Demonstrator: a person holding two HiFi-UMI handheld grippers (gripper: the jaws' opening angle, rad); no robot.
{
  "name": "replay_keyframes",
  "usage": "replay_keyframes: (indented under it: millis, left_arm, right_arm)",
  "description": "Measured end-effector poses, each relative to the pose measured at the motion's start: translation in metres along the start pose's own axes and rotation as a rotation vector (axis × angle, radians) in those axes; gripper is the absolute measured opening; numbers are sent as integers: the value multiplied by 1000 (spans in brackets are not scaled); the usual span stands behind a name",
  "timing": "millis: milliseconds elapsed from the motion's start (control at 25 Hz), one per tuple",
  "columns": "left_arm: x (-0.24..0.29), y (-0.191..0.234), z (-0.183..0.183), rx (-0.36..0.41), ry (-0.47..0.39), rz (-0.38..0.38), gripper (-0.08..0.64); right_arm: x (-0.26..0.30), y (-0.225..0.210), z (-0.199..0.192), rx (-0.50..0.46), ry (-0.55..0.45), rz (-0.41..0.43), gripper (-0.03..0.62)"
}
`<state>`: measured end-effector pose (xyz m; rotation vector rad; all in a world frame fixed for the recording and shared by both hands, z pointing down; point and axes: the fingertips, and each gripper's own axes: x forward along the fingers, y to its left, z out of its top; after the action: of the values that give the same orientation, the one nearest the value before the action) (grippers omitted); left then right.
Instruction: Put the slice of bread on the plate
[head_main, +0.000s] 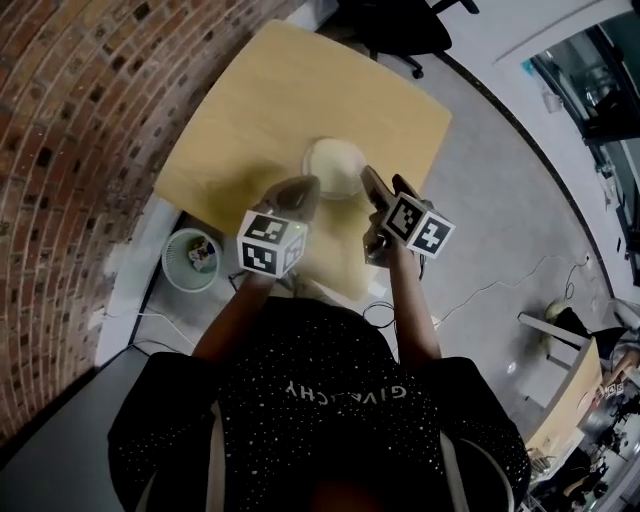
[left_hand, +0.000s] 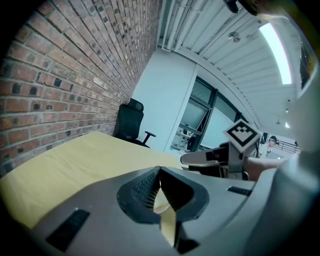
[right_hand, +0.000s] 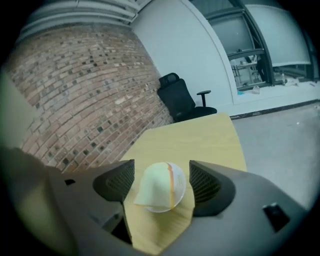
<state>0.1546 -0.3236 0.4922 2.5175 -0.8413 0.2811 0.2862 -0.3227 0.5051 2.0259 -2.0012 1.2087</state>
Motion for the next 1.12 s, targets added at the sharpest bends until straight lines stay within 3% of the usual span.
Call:
replay_keyframes:
  millis: [120, 160, 280, 360, 560, 800, 1120]
  left_arm:
    - [3, -20, 12, 54, -8, -33, 11]
    - [3, -26, 17, 72, -16, -43, 11]
    - [3, -46, 30, 124, -48, -71, 11]
    - [2, -58, 35, 147, -66, -87, 11]
    - [-2, -77, 30, 165, -74, -109, 11]
    - [1, -85, 31, 189, -106, -130, 11]
    - [-8, -78, 37, 214, -153, -72, 11]
  right_arm:
    - [-32, 23, 3, -6, -95, 124, 336]
    - [-41, 29, 6, -22, -129, 138, 297]
    - [-65, 41, 14, -84, -233, 133, 71]
    - [-78, 45, 16, -114, -282, 134, 21]
    - [-99, 48, 7, -86, -308, 165, 12]
    - [-100, 45, 3, -180, -312, 99, 12]
    - [-97, 50, -1, -266, -330, 30, 11]
